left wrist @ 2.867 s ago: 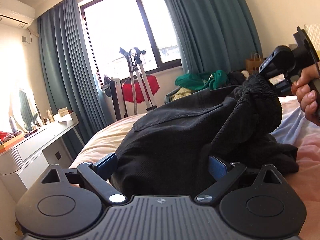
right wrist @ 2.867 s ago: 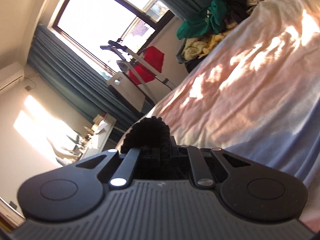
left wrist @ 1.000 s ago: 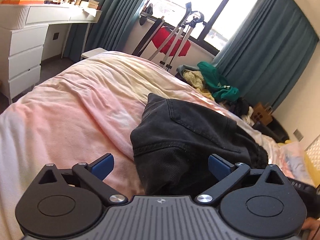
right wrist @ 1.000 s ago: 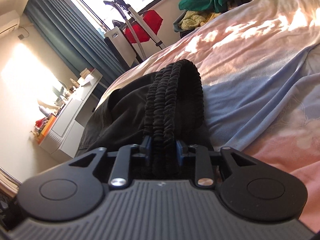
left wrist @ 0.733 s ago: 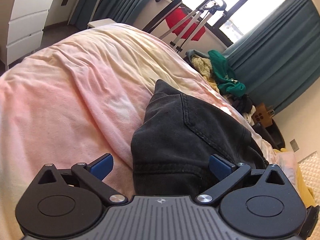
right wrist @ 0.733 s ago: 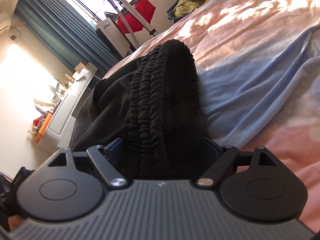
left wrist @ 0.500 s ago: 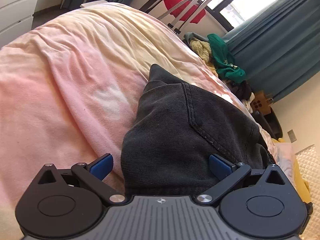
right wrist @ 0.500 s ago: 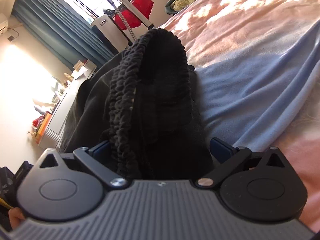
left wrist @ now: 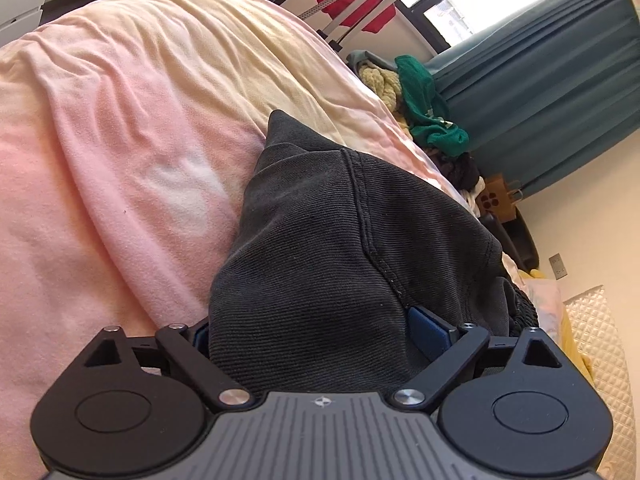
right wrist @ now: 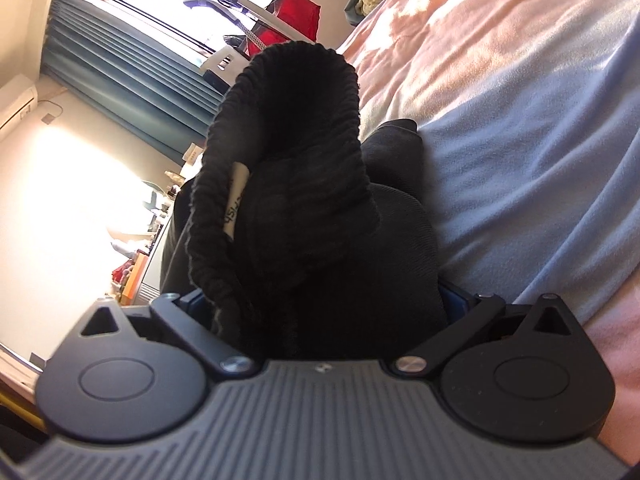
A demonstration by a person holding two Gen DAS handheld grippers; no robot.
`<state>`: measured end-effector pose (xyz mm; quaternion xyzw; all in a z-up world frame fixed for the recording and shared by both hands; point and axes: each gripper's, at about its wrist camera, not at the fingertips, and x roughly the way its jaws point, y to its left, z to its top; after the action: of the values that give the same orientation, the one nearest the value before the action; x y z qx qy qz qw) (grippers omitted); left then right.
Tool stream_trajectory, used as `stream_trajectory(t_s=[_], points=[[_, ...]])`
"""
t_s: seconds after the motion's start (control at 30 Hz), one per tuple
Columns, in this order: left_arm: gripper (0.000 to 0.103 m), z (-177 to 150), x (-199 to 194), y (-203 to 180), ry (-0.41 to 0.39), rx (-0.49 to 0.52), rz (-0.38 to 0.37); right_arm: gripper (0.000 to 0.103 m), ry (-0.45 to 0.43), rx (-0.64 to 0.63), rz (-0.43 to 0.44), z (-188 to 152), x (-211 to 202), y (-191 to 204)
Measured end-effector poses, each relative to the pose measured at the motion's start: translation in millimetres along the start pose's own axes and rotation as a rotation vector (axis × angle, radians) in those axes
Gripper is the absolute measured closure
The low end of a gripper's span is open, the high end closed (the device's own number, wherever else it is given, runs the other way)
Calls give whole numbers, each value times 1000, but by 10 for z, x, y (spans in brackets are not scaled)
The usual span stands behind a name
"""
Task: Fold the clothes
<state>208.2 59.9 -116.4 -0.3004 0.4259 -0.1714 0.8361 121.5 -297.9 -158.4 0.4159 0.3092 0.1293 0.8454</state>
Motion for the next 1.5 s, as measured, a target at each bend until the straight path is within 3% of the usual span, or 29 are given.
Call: stream_trajectory(t_s=[0.07,0.17,0.47,0.57,0.77,0.97,1.2,1.5], points=[[26,-13,-15,-52,-8,32,5,20,-14,-24,-18,-26,-46,62],[36,-55,-57,-121,-27,78,23,32,-30,-73,-61,-78,-114,170],[54,-242,-257,-402,-115,202,75,56,-109,-133,-133,-239,-422,527],[57,-317,-393,-519,-140,220,65,58,-130,-139,-137,-221,-533,641],[58,-539,-632,-897,-107,271,30,59,-182,-136,-144,-178,-1059,766],[58,-757,-655,-1603,-73,325,-29,59,-254,-95,-148,-48,-1757,634],[58,-925,-179,-2871,-52,419,-104,59,-395,-31,-183,583,-2621,285],[58,-1130,1119,-4188,22,521,-199,59,-552,-5,-288,1430,-3284,-510]])
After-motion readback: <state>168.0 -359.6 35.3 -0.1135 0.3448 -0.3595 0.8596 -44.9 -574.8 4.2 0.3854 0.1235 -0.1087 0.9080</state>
